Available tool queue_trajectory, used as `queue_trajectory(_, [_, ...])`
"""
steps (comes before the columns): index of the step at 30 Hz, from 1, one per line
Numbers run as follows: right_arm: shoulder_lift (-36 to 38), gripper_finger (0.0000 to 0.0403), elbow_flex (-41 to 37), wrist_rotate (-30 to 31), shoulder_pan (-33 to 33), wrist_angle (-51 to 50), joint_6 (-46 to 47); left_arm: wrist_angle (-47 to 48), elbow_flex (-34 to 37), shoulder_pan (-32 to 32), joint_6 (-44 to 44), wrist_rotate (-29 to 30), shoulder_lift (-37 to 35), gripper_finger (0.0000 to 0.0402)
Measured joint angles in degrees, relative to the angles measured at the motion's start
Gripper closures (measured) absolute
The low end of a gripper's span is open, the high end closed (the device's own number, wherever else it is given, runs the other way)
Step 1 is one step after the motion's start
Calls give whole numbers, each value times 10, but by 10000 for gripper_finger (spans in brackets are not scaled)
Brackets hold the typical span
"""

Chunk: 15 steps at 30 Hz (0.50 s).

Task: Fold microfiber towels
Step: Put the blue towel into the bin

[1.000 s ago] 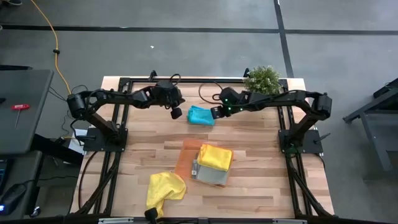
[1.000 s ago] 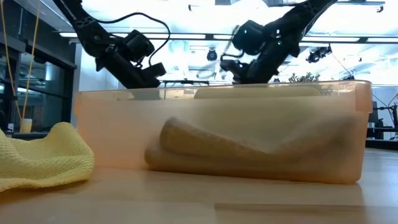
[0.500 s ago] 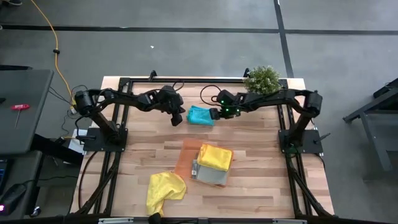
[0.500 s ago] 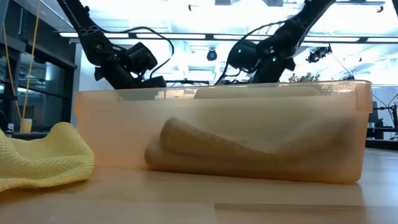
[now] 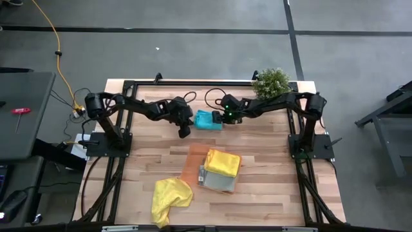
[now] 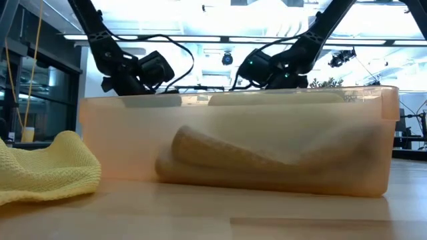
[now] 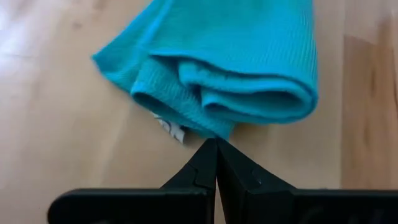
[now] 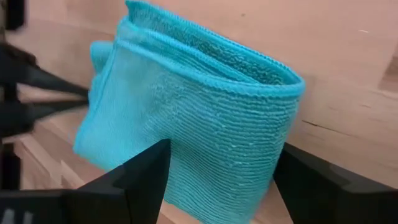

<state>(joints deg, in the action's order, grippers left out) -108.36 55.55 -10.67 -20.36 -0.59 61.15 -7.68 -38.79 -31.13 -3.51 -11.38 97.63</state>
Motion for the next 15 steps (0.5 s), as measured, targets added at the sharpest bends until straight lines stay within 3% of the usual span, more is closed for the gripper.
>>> queue_trajectory(4, [-2,152,0,9,1,13,5,-4,0,21,20,0,13,401])
queue_trajectory(7, [-3,192,-1,29,2,7,2,-18,0,37,34,3,20,402])
queue_trajectory(14, [4,374,-2,50,1,0,-42,-21,0,43,40,-7,1,401])
queue_trajectory(15, [9,386,-2,55,-1,-3,-61,-9,0,35,39,-7,-12,401])
